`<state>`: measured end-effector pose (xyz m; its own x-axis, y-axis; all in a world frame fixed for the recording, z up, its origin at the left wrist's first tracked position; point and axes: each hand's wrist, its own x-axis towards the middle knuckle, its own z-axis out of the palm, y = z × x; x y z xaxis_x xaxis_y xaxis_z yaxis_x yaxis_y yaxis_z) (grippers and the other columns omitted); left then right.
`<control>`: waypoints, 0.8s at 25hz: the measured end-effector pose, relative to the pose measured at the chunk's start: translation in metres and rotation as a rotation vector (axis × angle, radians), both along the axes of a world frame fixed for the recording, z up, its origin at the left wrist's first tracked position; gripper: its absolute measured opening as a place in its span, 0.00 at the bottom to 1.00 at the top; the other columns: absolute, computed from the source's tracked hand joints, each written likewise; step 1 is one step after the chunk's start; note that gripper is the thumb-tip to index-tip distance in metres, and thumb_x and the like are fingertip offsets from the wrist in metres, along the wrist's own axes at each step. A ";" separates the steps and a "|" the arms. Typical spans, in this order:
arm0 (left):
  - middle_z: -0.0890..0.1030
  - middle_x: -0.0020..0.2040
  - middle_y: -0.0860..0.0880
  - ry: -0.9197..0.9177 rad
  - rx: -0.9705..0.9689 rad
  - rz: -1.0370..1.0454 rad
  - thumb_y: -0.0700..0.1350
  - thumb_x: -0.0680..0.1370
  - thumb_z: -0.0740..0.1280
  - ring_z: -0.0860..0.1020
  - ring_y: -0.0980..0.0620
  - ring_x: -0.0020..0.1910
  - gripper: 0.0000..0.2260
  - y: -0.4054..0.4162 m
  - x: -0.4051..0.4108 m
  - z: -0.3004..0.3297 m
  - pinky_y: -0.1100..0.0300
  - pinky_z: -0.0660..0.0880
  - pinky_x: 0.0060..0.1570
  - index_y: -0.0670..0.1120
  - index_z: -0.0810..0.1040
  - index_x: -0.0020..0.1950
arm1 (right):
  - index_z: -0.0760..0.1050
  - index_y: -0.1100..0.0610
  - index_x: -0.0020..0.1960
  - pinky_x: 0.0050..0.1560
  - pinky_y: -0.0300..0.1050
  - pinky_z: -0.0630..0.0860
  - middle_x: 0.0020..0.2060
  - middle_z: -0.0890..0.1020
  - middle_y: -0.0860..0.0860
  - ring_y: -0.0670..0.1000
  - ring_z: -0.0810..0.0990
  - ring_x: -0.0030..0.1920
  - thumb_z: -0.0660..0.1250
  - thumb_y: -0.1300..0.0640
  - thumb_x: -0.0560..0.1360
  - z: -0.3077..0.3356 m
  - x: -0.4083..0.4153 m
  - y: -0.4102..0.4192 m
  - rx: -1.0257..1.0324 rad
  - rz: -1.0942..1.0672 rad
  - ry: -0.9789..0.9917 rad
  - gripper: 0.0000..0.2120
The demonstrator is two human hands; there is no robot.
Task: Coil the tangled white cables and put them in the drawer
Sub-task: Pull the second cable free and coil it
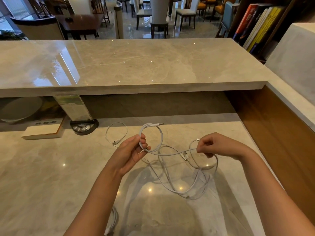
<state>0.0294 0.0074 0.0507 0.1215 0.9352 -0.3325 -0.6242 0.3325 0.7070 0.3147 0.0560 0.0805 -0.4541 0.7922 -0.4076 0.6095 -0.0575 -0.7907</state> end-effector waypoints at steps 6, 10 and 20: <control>0.75 0.29 0.48 -0.037 0.032 -0.119 0.40 0.75 0.59 0.75 0.55 0.28 0.10 -0.008 0.001 0.000 0.62 0.78 0.33 0.42 0.79 0.40 | 0.81 0.58 0.43 0.34 0.38 0.72 0.33 0.80 0.49 0.46 0.74 0.33 0.66 0.59 0.75 0.010 -0.002 0.017 0.025 -0.063 -0.083 0.06; 0.78 0.31 0.47 0.189 0.027 -0.211 0.38 0.79 0.58 0.78 0.54 0.30 0.08 -0.011 0.014 0.001 0.60 0.80 0.38 0.40 0.76 0.44 | 0.80 0.62 0.40 0.35 0.41 0.73 0.33 0.80 0.49 0.48 0.76 0.35 0.69 0.56 0.73 0.020 -0.040 0.027 0.342 -0.244 -0.264 0.09; 0.79 0.32 0.47 0.239 -0.062 -0.060 0.37 0.80 0.57 0.79 0.54 0.32 0.10 -0.010 0.025 -0.003 0.58 0.80 0.42 0.39 0.78 0.47 | 0.79 0.57 0.58 0.40 0.39 0.69 0.50 0.82 0.50 0.47 0.77 0.42 0.57 0.59 0.78 0.034 -0.110 -0.013 0.486 -0.063 -0.114 0.14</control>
<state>0.0544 -0.0026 0.0481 0.0866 0.9057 -0.4150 -0.4194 0.4110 0.8095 0.2052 0.0433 0.1150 -0.3731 0.9273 -0.0293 0.7008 0.2609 -0.6639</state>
